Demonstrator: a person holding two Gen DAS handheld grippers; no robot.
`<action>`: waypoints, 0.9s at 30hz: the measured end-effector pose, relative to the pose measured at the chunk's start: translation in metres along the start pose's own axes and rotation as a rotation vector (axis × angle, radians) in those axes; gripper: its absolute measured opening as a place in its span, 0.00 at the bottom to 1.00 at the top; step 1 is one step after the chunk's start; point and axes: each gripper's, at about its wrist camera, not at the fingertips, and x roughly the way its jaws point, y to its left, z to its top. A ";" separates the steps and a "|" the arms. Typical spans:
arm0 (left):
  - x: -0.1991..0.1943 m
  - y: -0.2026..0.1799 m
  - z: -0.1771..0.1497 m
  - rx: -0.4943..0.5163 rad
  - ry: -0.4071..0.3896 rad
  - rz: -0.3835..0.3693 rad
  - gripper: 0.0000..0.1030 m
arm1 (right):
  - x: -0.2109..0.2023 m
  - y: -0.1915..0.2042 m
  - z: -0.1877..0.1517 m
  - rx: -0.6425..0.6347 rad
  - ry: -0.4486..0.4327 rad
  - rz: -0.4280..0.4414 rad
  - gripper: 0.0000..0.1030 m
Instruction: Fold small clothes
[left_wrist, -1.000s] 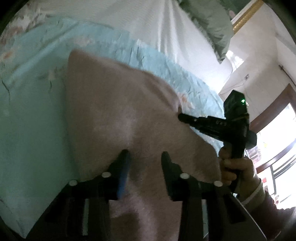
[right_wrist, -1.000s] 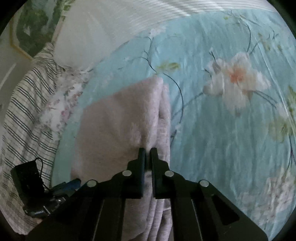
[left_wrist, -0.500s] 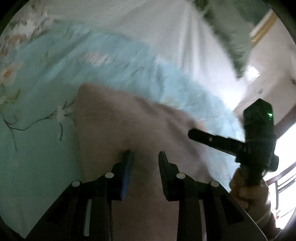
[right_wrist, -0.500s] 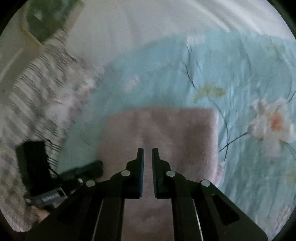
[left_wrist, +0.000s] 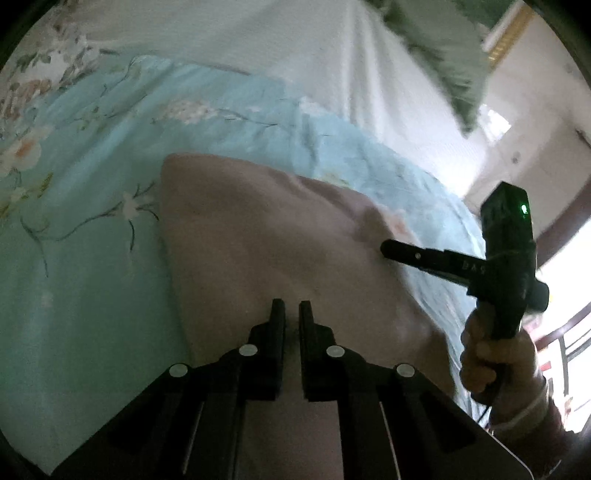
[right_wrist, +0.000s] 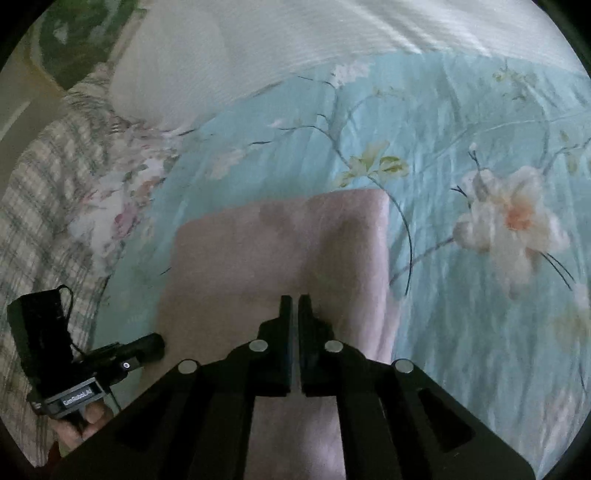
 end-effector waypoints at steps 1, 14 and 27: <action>-0.008 -0.006 -0.010 0.015 -0.007 -0.009 0.06 | -0.009 0.005 -0.007 -0.009 0.001 0.021 0.04; -0.047 -0.020 -0.092 -0.005 0.011 -0.087 0.06 | -0.056 0.013 -0.108 -0.018 0.060 0.068 0.04; -0.055 -0.029 -0.102 0.027 -0.010 -0.122 0.13 | -0.060 -0.002 -0.144 -0.044 0.070 0.009 0.43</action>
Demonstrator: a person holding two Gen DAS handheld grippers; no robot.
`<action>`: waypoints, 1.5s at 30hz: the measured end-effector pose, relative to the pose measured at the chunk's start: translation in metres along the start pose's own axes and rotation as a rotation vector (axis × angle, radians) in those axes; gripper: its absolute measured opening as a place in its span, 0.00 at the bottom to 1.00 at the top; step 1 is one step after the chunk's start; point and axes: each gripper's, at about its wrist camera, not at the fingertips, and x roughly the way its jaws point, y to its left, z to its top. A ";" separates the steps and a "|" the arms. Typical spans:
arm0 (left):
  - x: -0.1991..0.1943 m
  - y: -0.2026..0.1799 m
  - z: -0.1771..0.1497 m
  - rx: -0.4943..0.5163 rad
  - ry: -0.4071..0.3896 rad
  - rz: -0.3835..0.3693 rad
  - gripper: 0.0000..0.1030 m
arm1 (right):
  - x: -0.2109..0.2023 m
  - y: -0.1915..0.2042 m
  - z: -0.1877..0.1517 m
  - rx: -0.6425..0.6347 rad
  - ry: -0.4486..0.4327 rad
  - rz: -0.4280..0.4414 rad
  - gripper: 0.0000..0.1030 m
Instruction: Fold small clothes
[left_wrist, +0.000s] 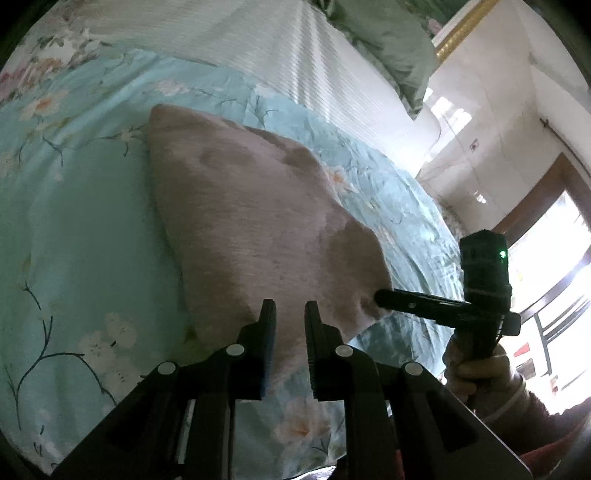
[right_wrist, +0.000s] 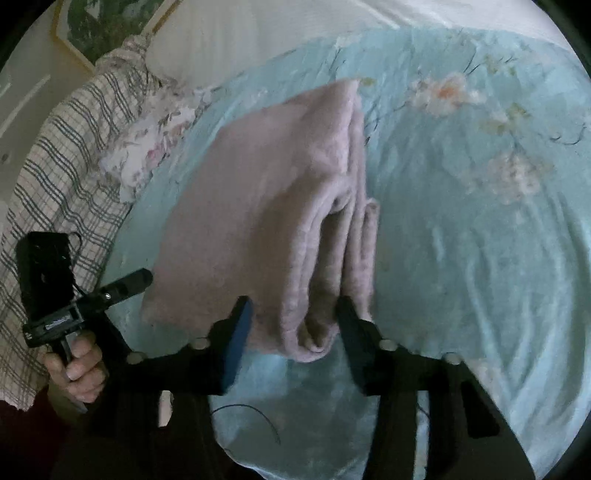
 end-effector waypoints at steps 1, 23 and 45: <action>0.001 -0.002 -0.001 0.007 0.002 -0.010 0.13 | 0.003 0.000 -0.001 -0.007 0.008 -0.008 0.40; 0.041 0.004 -0.022 0.031 0.139 -0.010 0.16 | -0.048 -0.010 0.021 0.025 -0.165 -0.007 0.28; 0.037 0.006 -0.028 0.005 0.139 -0.007 0.16 | 0.006 -0.013 0.014 0.024 -0.054 -0.030 0.04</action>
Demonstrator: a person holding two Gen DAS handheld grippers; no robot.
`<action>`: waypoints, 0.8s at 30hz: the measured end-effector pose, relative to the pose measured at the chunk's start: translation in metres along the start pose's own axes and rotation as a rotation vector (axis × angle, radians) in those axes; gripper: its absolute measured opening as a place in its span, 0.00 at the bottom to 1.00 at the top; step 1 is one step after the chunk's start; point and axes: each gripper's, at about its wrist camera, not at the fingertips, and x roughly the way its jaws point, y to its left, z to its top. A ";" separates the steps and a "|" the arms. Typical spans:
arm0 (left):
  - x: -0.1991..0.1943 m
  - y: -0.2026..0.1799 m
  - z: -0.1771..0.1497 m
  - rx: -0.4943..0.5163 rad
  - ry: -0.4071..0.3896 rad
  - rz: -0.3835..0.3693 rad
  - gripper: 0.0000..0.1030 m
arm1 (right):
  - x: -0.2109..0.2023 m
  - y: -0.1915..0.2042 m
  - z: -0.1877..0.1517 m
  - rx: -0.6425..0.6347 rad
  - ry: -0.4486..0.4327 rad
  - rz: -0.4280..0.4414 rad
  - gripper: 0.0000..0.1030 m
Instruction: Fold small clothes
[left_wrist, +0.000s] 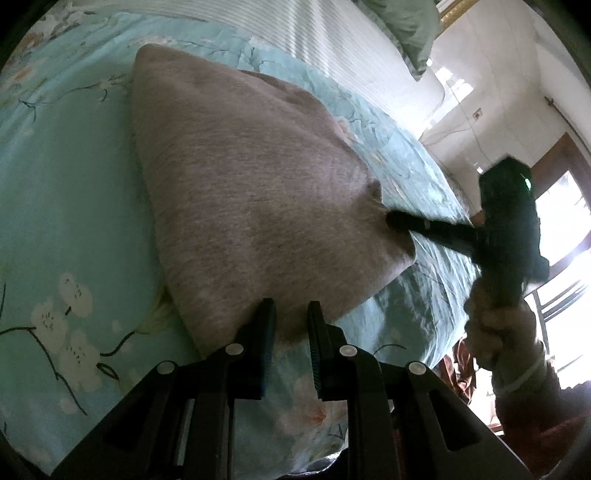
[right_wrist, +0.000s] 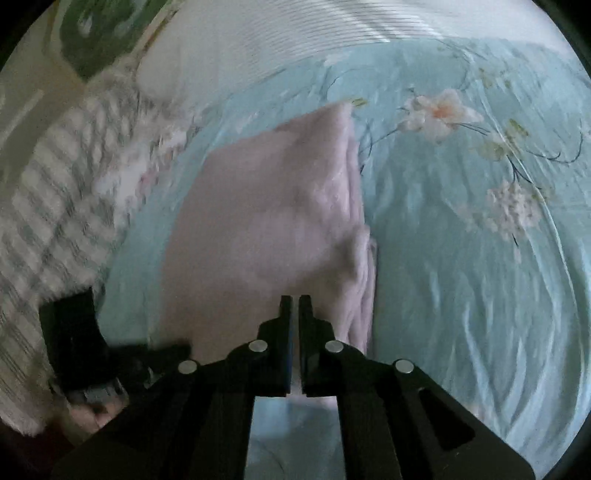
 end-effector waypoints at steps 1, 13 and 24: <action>0.000 -0.001 -0.001 0.001 0.001 0.005 0.16 | 0.004 0.002 -0.007 -0.038 0.031 -0.067 0.04; -0.007 -0.001 -0.012 -0.041 -0.020 0.030 0.16 | 0.002 -0.007 -0.022 -0.021 0.035 -0.093 0.00; -0.041 -0.025 -0.033 -0.055 -0.063 0.201 0.73 | -0.042 0.009 -0.044 0.008 -0.012 -0.124 0.41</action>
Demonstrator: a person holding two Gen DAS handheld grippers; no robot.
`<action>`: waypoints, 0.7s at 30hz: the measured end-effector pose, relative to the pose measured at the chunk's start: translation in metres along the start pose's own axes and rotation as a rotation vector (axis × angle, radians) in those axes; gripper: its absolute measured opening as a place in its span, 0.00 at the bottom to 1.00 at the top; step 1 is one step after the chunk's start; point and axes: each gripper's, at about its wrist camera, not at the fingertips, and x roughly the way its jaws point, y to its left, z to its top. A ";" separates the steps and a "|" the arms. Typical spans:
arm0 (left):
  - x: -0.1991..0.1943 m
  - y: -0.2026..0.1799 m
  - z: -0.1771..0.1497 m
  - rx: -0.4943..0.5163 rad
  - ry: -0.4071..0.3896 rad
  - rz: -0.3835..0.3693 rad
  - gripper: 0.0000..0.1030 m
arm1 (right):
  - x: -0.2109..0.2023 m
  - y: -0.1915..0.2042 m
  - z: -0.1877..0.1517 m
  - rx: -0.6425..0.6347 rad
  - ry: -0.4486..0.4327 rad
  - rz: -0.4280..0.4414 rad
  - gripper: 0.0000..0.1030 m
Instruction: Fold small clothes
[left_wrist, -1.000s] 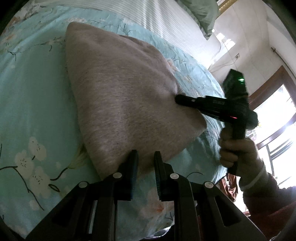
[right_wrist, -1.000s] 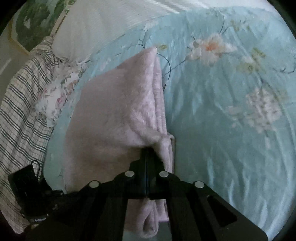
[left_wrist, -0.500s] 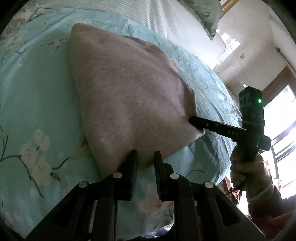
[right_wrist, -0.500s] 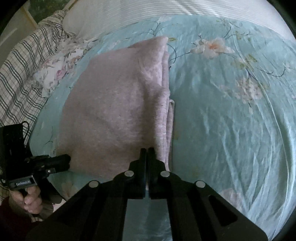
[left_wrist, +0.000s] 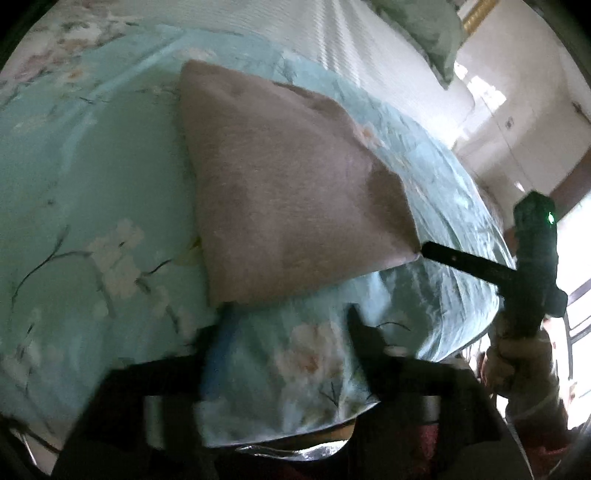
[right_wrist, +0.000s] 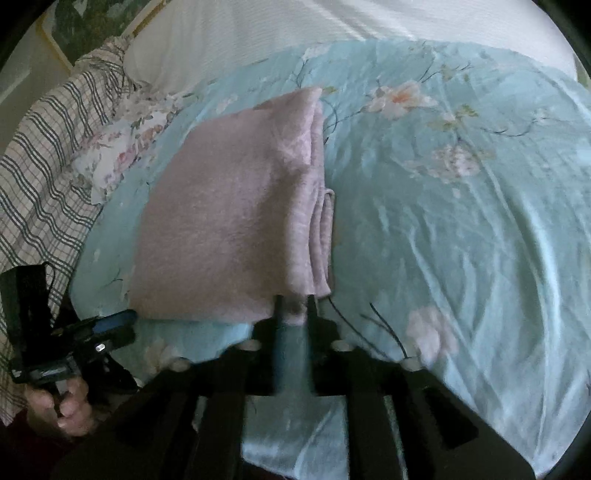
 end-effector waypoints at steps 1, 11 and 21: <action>-0.006 -0.002 -0.003 0.006 -0.020 0.049 0.79 | -0.004 0.001 -0.001 -0.001 -0.011 0.000 0.56; -0.057 -0.010 -0.027 -0.011 -0.176 0.352 0.80 | -0.029 0.019 -0.015 -0.060 -0.061 -0.024 0.71; -0.057 -0.027 -0.026 0.118 -0.104 0.473 0.80 | -0.028 0.027 -0.022 -0.094 -0.030 -0.025 0.77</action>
